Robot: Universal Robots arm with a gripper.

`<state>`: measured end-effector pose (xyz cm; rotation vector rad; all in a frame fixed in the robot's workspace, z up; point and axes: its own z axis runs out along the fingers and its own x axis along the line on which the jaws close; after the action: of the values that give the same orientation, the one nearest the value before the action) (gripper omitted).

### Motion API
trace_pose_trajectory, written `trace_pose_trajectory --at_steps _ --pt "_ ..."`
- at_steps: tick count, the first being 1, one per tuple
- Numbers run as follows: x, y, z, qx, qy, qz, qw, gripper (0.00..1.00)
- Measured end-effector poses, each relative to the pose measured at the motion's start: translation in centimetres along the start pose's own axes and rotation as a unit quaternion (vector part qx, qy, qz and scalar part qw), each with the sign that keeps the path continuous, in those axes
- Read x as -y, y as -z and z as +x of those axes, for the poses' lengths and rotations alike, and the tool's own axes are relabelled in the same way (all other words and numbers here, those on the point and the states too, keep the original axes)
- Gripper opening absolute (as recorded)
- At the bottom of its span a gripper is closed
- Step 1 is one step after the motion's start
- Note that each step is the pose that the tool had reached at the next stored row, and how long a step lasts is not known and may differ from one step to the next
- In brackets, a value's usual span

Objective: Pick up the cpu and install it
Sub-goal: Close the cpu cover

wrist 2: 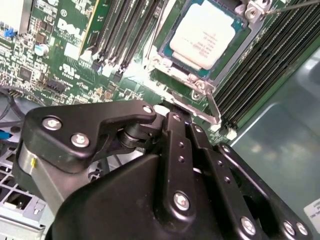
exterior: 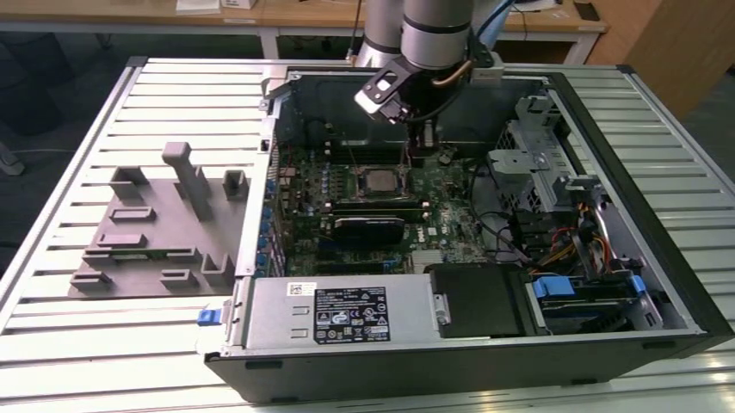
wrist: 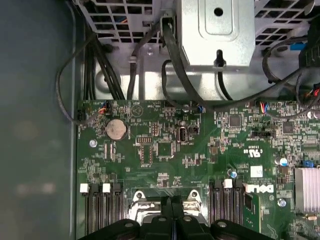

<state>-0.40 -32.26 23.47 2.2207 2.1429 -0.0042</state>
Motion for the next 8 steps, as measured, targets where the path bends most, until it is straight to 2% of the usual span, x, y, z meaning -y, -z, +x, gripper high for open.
trace_pose_trajectory --at_steps 8 --pt "0.34 -0.01 -0.01 0.0000 0.000 0.0000 1.0000 0.11"
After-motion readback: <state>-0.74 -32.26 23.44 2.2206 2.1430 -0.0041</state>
